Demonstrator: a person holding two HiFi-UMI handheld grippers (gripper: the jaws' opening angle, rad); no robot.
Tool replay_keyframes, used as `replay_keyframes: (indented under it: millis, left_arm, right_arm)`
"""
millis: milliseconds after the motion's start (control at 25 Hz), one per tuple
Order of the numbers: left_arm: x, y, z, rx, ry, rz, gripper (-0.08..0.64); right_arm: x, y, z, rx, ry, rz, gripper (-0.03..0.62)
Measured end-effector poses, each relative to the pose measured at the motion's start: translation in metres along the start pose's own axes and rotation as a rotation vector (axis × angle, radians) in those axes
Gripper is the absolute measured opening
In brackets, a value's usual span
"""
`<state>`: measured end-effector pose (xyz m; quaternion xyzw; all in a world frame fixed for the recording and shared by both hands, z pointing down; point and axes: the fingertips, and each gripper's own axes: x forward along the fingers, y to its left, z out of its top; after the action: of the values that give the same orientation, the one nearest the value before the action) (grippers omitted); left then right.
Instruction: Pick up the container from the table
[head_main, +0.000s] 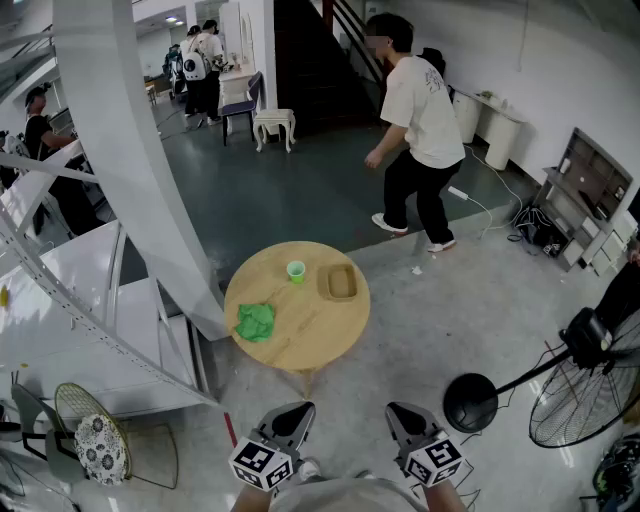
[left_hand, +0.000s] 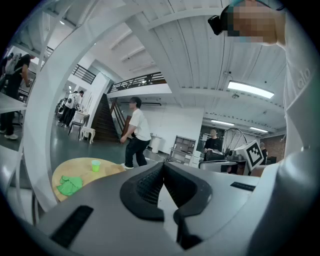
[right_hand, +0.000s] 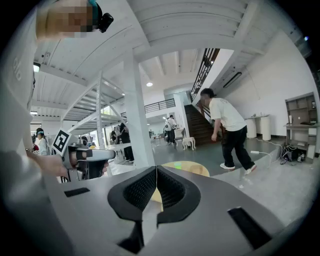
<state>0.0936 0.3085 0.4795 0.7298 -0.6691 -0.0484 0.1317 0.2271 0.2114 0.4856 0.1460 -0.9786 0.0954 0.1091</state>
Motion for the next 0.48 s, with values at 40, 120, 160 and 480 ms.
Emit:
replay_keyframes:
  millis: [40,120,160,480]
  left_arm:
    - [-0.001,0.002,0.000,-0.001,-0.001,0.002,0.017]
    - [-0.002,0.007,0.001,-0.002,-0.003,0.006,0.017]
    - [-0.003,0.010,0.001,-0.003,-0.005,0.008,0.017]
    - [-0.021,0.056,0.002,-0.031,-0.015,0.017,0.017]
  right_arm:
    - [0.002,0.001,0.001,-0.002,0.000,0.001,0.029]
    - [0.006,0.002,0.002,-0.005,0.001,0.003,0.029]
    - [0.009,0.003,0.002,-0.007,0.001,0.004,0.029]
    - [0.046,0.022,0.004,-0.008,0.016,-0.002,0.029]
